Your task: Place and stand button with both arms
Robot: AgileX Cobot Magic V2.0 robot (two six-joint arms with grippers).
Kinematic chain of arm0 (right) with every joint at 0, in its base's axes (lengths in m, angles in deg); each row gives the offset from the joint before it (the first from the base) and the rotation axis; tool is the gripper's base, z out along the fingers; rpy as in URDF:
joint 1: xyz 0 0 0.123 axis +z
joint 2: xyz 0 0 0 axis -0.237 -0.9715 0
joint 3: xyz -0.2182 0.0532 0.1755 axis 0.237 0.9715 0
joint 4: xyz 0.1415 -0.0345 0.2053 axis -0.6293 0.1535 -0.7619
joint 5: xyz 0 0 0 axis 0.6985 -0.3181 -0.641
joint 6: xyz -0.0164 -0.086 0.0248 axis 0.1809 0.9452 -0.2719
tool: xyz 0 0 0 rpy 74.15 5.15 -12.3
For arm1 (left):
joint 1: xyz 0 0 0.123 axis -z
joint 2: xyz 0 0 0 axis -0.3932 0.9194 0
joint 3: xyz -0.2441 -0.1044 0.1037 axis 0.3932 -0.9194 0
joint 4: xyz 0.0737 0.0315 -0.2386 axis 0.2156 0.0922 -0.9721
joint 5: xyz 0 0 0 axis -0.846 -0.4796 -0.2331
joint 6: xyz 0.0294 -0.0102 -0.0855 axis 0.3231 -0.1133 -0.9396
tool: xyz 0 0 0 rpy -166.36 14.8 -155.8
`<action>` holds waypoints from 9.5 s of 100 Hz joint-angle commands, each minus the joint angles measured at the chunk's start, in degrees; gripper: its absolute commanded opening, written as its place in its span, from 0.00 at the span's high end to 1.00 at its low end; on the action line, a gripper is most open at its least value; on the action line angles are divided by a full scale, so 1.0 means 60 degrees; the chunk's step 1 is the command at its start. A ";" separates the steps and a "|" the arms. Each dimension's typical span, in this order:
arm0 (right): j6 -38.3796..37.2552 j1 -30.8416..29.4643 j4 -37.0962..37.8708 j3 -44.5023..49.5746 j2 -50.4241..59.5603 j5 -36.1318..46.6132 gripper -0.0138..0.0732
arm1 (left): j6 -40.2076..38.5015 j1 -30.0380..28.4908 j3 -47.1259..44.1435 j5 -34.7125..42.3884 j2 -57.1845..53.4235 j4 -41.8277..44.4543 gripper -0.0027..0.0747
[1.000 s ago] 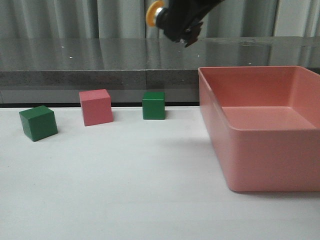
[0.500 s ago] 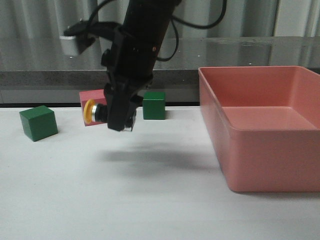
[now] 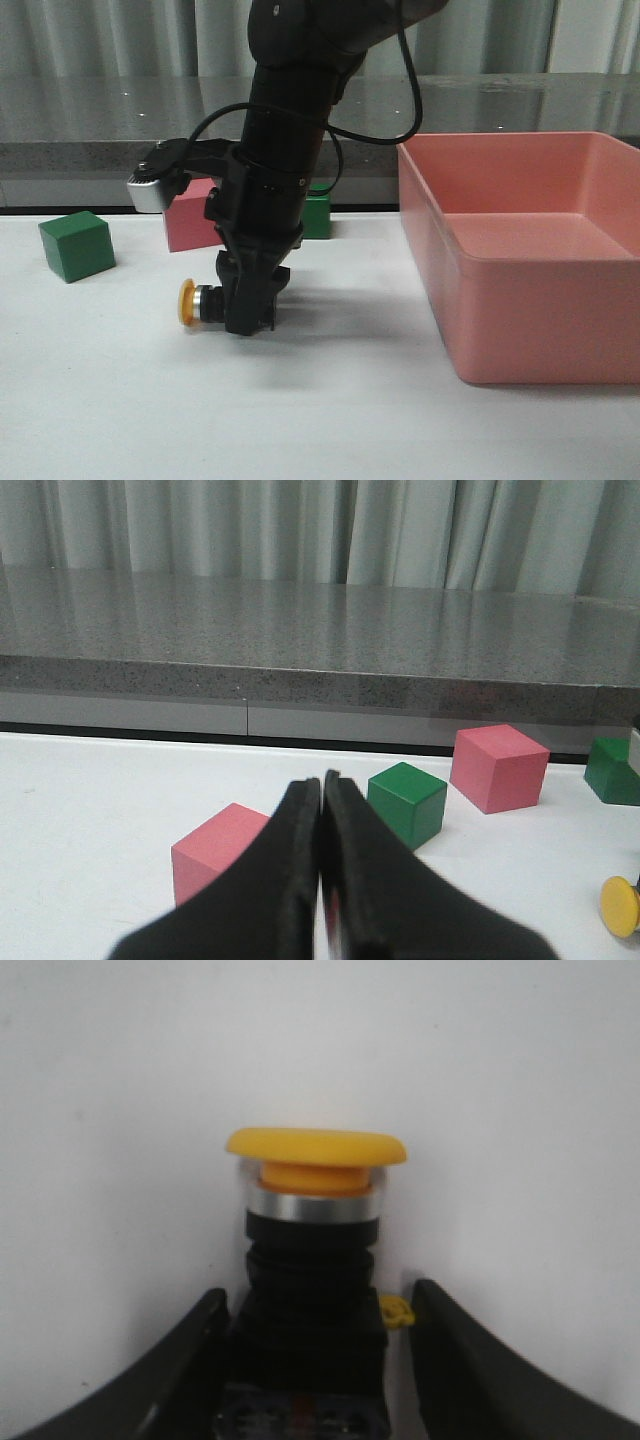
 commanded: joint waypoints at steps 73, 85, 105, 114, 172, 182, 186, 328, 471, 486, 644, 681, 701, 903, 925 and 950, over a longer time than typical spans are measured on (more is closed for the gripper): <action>-0.0052 -0.0008 -0.0006 -0.1326 0.1099 -0.1181 0.10 | -0.0105 0.0053 -0.0281 0.0745 -0.0308 0.0002 0.99; -0.0530 -0.0102 -0.0006 -0.1460 0.1704 -0.1567 0.10 | -0.0105 0.0053 -0.0281 0.0745 -0.0308 0.0002 0.99; -0.1963 -0.0750 0.0010 -0.1460 0.3099 -0.2126 0.17 | -0.0105 0.0053 -0.0281 0.0745 -0.0308 0.0002 0.99; -0.2662 -0.1314 0.0010 -0.1460 0.3774 -0.2460 0.30 | -0.0105 0.0053 -0.0281 0.0745 -0.0308 0.0002 0.99; -0.5543 -0.6194 -0.0145 0.1219 0.7611 -0.1240 0.91 | -0.0105 0.0053 -0.0281 0.0745 -0.0308 0.0002 0.99; -0.5543 -0.6499 -0.0145 0.2956 0.8780 -0.0033 0.91 | -0.0105 0.0053 -0.0281 0.0745 -0.0308 0.0002 0.99; -0.5543 -0.6573 -0.0145 0.3567 0.9304 0.0458 0.91 | -0.0105 0.0053 -0.0281 0.0745 -0.0308 0.0002 0.99; -0.5543 -0.6635 -0.0521 1.4500 1.9859 0.6851 0.91 | -0.0105 0.0053 -0.0281 0.0745 -0.0308 0.0002 0.99; -0.5543 -0.6635 -0.0521 1.4500 1.9859 0.6851 0.91 | 0.4192 0.0713 0.8338 -0.2770 0.9623 -0.1484 0.88; -0.5543 -0.6635 -0.0521 1.4500 1.9859 0.6851 0.91 | 0.4235 0.1101 0.8333 -0.2725 1.0357 -0.1484 0.48; -0.5543 -0.6635 -0.0521 1.4500 1.9859 0.6851 0.91 | 2.4978 0.1433 0.8933 -0.7637 1.8263 -1.6325 0.22; -0.5543 -0.6635 -0.0521 1.4500 1.9859 0.6851 0.91 | 2.5216 0.1433 0.9367 -0.7978 1.9279 -1.6343 0.22; -0.5543 -0.6635 -0.0521 1.4500 1.9859 0.6851 0.91 | 2.5216 0.1433 0.9367 -0.7978 1.9772 -1.6325 0.24; -0.5543 -0.6635 -0.0521 1.4500 1.9859 0.6851 0.91 | 0.7806 0.7010 1.4785 -1.0879 1.7736 0.4267 0.99; -0.5543 -0.6635 -0.0521 1.4500 1.9859 0.6851 0.91 | 0.7576 0.7024 1.4806 -1.0841 1.8101 0.4367 0.99; -0.5543 -0.6635 -0.0521 1.4500 1.9859 0.6851 0.91 | 0.6771 0.7024 1.4806 -1.0715 1.8127 0.4849 0.99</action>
